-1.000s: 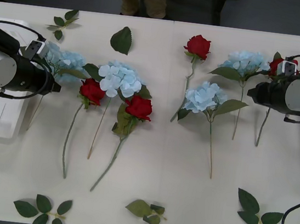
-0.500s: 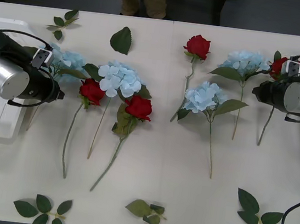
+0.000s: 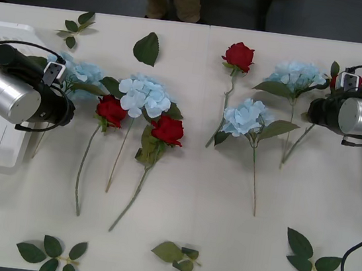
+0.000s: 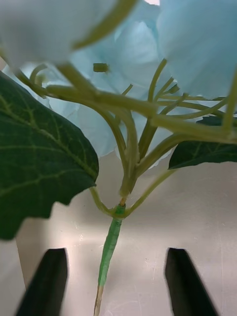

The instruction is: Place the red flowers into the right box and the blue flowers into the left box. If a person shows an open palm, hand one flower to the person first, then continue sorting.

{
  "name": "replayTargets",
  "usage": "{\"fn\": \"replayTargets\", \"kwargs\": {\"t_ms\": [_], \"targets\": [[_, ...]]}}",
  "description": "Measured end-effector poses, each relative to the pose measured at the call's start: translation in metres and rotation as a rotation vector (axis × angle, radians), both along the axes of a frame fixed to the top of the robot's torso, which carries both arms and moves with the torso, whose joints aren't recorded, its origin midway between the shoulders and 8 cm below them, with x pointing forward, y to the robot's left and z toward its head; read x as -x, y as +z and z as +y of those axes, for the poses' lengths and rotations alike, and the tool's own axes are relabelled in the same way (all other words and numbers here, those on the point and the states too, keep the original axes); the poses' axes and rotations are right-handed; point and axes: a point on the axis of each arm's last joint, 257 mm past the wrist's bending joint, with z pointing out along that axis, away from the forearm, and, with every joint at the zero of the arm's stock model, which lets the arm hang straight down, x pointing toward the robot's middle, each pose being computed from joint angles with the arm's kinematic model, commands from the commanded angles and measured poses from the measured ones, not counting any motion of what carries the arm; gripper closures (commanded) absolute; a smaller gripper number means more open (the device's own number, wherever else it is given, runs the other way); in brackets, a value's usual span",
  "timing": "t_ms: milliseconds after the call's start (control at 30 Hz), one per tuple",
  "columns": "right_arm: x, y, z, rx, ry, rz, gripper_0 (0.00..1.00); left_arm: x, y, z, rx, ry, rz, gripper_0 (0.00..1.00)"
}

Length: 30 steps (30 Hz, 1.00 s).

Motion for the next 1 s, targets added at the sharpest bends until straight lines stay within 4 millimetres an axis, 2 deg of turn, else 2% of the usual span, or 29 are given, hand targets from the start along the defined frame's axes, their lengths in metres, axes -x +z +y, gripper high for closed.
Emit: {"fn": "replayTargets", "kwargs": {"t_ms": [200,267,400,533,600,667,800,900,1000], "targets": [[0.004,0.005,0.005,-0.005,0.012,0.03,1.0,0.0,0.0,0.0,0.0,0.001,0.001,1.0],[0.009,0.016,0.008,-0.006,0.026,0.057,1.0,0.0,-0.001,0.0,0.0,0.001,0.001,1.0],[0.022,0.058,0.017,-0.059,0.066,0.088,1.0,0.0,-0.001,0.0,0.001,0.002,0.001,1.0],[0.033,0.112,0.005,-0.11,0.073,0.066,1.0,0.0,-0.001,0.0,0.001,0.002,0.002,1.0],[0.042,0.131,-0.008,-0.13,0.064,0.072,1.0,0.0,-0.001,0.0,0.002,0.002,0.002,1.0],[0.049,0.151,-0.03,-0.115,0.053,0.06,1.0,0.0,0.0,0.0,-0.001,0.004,0.007,1.0],[0.058,0.183,-0.082,0.068,0.107,0.04,1.0,0.012,0.005,0.004,-0.03,0.024,0.073,1.0],[0.069,0.194,-0.125,0.154,0.091,0.062,1.0,0.022,0.022,0.001,-0.027,0.035,0.114,1.0],[0.08,0.193,-0.169,0.186,0.033,0.09,1.0,0.033,0.045,-0.009,0.025,0.032,0.143,1.0]]}}
